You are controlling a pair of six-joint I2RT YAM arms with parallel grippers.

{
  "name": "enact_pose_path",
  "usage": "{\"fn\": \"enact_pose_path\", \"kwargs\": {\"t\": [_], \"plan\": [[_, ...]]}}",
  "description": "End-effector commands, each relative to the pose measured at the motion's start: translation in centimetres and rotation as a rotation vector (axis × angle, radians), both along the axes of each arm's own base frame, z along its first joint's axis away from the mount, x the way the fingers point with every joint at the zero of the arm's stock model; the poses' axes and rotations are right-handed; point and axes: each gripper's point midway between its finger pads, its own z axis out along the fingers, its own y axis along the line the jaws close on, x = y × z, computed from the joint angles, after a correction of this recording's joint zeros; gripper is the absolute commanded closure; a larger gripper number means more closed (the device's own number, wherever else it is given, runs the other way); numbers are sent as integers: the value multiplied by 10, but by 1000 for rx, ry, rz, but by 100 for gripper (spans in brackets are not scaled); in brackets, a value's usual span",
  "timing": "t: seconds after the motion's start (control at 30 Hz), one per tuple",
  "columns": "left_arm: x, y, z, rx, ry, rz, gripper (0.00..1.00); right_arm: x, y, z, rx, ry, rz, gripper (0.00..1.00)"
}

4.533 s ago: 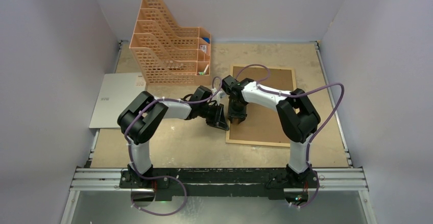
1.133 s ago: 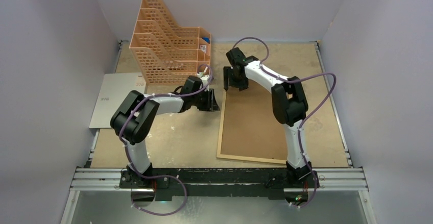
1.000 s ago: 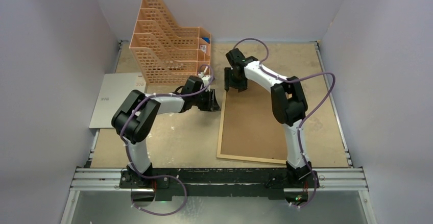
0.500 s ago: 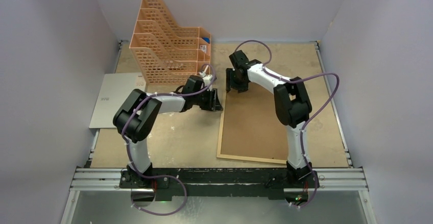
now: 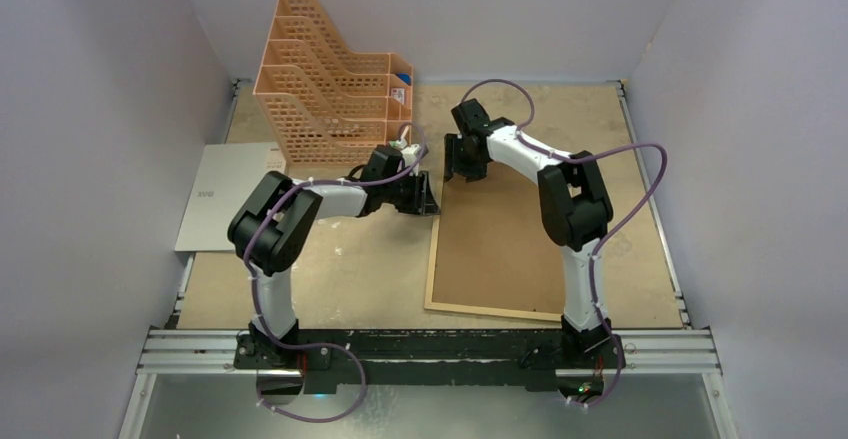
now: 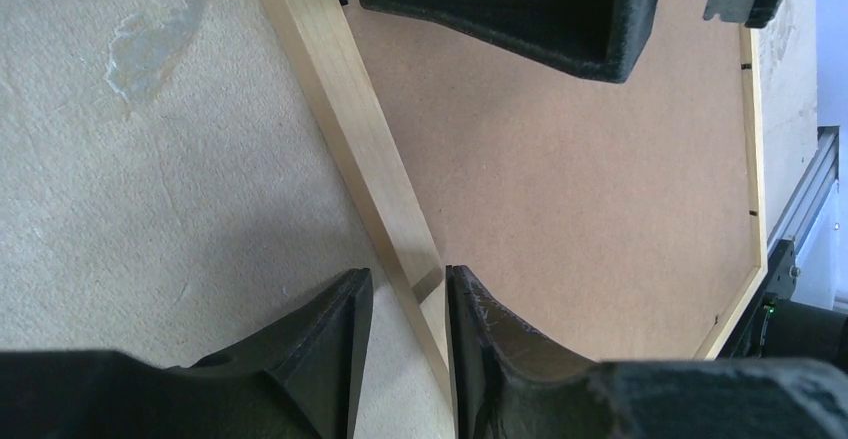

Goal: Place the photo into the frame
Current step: Install the photo frame at the center of the board.

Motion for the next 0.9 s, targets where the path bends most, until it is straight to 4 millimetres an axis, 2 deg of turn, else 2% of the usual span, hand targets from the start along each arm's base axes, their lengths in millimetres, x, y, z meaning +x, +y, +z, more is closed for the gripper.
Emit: {"fn": "enact_pose_path", "kwargs": {"t": [0.0, 0.33, 0.63, 0.87], "plan": [[-19, 15, -41, 113, 98, 8, 65, -59, -26, -71, -134, 275, 15, 42], [-24, 13, -45, 99, 119, -3, 69, -58, -29, -80, -163, 277, 9, 39], [-24, 12, -45, 87, 127, -5, 69, -64, -37, -92, -215, 313, 11, 37], [-23, 13, -44, 83, 130, -4, 69, -70, -50, -102, -298, 332, -8, 38]]}}
